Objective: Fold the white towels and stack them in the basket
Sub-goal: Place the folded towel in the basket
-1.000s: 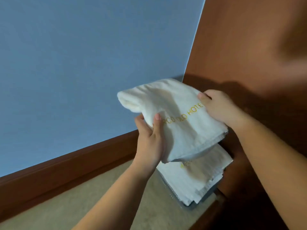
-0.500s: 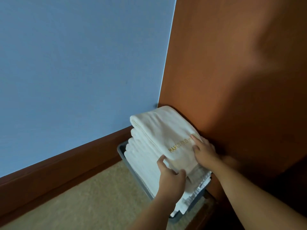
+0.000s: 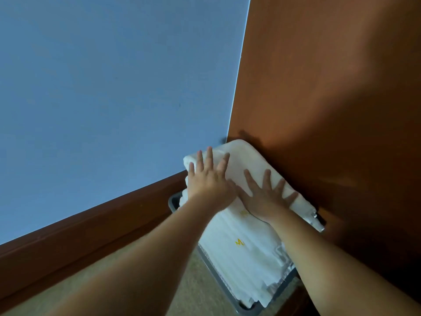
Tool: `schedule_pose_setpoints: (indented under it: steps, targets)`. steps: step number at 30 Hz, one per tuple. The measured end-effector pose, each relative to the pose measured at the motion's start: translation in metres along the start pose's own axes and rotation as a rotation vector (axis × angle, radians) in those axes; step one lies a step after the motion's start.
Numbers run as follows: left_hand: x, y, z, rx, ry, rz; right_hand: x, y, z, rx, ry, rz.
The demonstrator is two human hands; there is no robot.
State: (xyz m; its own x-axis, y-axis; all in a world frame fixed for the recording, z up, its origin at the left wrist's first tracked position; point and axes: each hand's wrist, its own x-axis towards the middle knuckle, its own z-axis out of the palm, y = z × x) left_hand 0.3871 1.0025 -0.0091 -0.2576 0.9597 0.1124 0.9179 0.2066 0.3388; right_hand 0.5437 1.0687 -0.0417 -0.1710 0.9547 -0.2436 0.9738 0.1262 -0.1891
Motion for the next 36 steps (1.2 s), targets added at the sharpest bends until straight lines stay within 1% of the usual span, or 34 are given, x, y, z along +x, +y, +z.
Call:
schedule_pose_setpoints:
  steps: [1,3,4,6,8,11,13,14,16,19,20,22,25,30,33,36]
  targets:
    - [0.018,-0.014,0.007,0.102,-0.106,0.039,0.003,0.004,0.008,0.012,0.01,0.01]
    - [0.035,-0.037,0.025,0.146,-0.233,0.034,0.009,0.007,0.01,0.022,-0.004,0.029]
    - [0.036,-0.043,0.036,0.128,-0.251,0.017,0.013,0.007,0.011,0.005,-0.018,0.031]
    - [0.032,-0.049,0.051,0.113,-0.233,-0.006,0.017,0.004,0.012,-0.028,-0.036,0.021]
    - [0.03,-0.053,0.054,0.105,-0.239,-0.011,0.017,-0.002,0.014,-0.043,-0.043,0.012]
    - [0.021,-0.065,0.041,0.004,-0.293,0.002,0.009,-0.015,0.009,-0.101,-0.087,0.029]
    - [-0.002,-0.071,0.024,-0.067,-0.313,0.02,-0.006,-0.028,-0.003,-0.159,-0.13,0.057]
    - [-0.02,-0.075,0.013,-0.106,-0.293,0.015,-0.016,-0.037,-0.008,-0.181,-0.134,0.053]
    - [-0.066,-0.088,-0.01,-0.209,-0.184,-0.031,-0.038,-0.064,-0.015,-0.197,-0.077,-0.044]
    - [-0.156,-0.126,-0.043,-0.258,0.051,-0.111,-0.09,-0.124,-0.006,-0.135,0.06,-0.331]
    - [-0.188,-0.142,-0.055,-0.243,0.097,-0.143,-0.11,-0.149,0.001,-0.105,0.089,-0.429]
    - [-0.252,-0.18,-0.081,-0.213,0.139,-0.251,-0.159,-0.204,0.02,-0.057,0.105,-0.608]
    - [-0.343,-0.238,-0.121,-0.146,0.211,-0.445,-0.237,-0.285,0.045,0.019,0.044,-0.828]
    - [-0.503,-0.32,-0.185,-0.08,0.423,-0.775,-0.376,-0.396,0.088,0.064,-0.102,-1.181]
    - [-0.594,-0.35,-0.208,-0.072,0.562,-0.925,-0.452,-0.444,0.112,0.05,-0.177,-1.347]
    - [-0.673,-0.369,-0.219,-0.084,0.641,-1.068,-0.521,-0.482,0.141,0.009,-0.253,-1.452]
